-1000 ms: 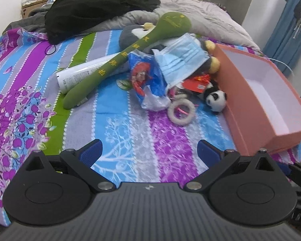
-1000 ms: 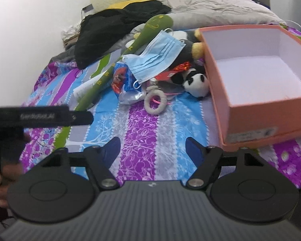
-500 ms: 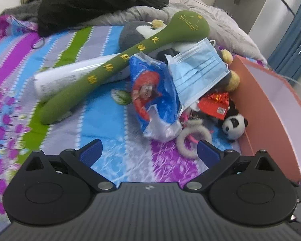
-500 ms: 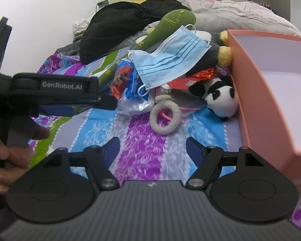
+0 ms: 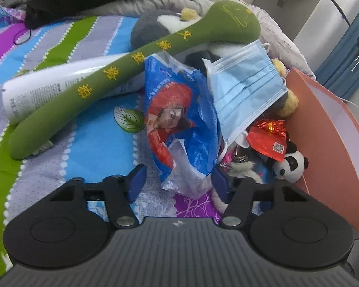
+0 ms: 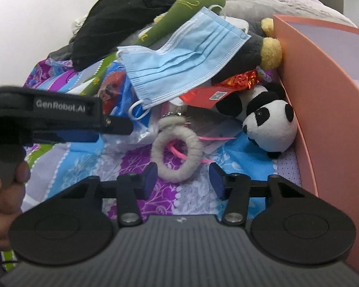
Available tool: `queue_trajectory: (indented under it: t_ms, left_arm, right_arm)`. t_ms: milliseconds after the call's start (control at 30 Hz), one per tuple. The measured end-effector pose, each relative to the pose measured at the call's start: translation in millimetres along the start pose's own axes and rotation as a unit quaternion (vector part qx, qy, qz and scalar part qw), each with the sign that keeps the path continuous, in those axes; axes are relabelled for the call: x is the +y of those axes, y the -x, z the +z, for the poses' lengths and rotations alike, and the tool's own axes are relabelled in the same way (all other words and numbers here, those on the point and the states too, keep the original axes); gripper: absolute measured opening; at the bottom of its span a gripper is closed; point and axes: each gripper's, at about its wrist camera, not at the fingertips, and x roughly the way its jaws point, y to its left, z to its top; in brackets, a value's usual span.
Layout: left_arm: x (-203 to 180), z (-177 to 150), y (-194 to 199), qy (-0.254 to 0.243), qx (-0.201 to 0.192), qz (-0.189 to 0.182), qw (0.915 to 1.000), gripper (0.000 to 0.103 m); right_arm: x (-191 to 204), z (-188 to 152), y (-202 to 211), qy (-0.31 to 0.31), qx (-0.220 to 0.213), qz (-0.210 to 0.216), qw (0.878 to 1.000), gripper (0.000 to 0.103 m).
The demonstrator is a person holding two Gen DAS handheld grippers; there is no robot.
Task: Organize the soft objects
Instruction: 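Grasp the blue snack bag with the left tool while the right tool grasps the white ring toy, then carry the blue bag with the left tool while the right tool carries the ring over the box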
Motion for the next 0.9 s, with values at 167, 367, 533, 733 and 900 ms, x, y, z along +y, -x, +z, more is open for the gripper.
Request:
queue_trajectory:
  t_ms: [167, 367, 533, 733, 900]
  left_arm:
    - [4, -3, -8, 0.014, 0.0, -0.009, 0.9999, 0.044]
    - [3, -9, 5, 0.016, -0.011, -0.005, 0.9998, 0.033]
    - [4, -15, 25, 0.028, -0.016, -0.01, 0.9994, 0.03]
    - [4, -36, 57, 0.028, -0.012, -0.021, 0.9993, 0.029]
    - [4, -59, 85, 0.04, -0.004, -0.032, 0.9987, 0.029]
  right_arm:
    - [-4, 1, -7, -0.024, 0.0, 0.003, 1.0, 0.024]
    - [-2, 2, 6, -0.031, -0.007, 0.008, 0.999, 0.012]
    - [0, 3, 23, -0.031, -0.015, 0.011, 0.999, 0.011]
    - [5, -4, 45, -0.034, -0.012, 0.01, 0.999, 0.011]
    - [10, -19, 66, -0.037, 0.002, 0.009, 0.999, 0.011]
